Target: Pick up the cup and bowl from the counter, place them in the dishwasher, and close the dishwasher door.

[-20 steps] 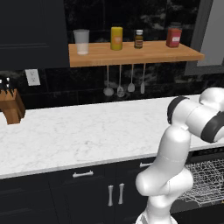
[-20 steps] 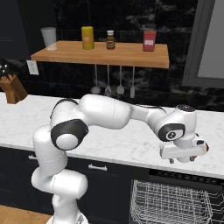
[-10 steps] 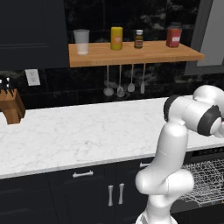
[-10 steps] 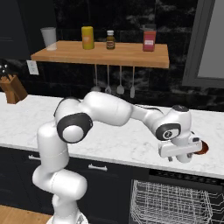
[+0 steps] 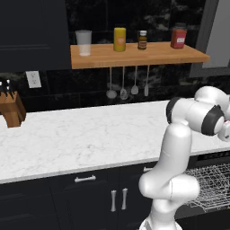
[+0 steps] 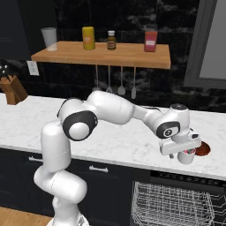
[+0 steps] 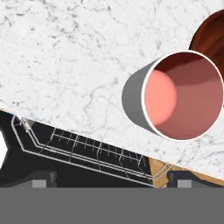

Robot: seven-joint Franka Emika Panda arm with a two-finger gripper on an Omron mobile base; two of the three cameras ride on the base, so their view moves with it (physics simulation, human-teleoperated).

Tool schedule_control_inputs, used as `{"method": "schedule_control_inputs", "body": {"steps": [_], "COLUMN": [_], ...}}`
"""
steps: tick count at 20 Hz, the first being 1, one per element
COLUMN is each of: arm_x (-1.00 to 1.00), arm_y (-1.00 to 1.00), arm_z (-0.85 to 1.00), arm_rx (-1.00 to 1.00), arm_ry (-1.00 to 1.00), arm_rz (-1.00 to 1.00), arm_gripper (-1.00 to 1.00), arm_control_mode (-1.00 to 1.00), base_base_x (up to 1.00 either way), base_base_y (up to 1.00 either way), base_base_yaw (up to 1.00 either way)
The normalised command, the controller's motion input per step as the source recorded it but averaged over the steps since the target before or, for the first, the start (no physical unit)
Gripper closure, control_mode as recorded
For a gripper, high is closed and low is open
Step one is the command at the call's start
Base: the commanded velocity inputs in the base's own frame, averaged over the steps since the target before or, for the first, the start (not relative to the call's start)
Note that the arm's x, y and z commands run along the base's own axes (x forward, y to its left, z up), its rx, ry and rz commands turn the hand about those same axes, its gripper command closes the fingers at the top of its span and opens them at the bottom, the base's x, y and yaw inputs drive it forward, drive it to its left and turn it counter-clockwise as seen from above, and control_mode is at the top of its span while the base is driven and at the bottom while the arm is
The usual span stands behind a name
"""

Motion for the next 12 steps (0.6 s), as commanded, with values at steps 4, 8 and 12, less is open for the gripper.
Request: {"method": "schedule_control_inputs", "body": {"steps": [4, 8, 12], "arm_x": [0.41, 0.4, 0.2], "arm_y": [0.0, 0.0, -0.05], "arm_z": [-0.26, -0.36, -0.19], "arm_rx": [-0.07, -0.07, 0.0], "arm_ry": [0.0, 0.05, 0.0], "arm_rz": [0.01, 0.01, 0.01], "arm_gripper": [-1.0, -1.0, -1.0], "arm_control_mode": [-1.0, -1.0, -1.0], "base_base_x": [0.0, 0.0, 0.0], "base_base_y": [0.0, 0.0, 0.0], "base_base_yaw": [0.0, 0.0, 0.0]}}
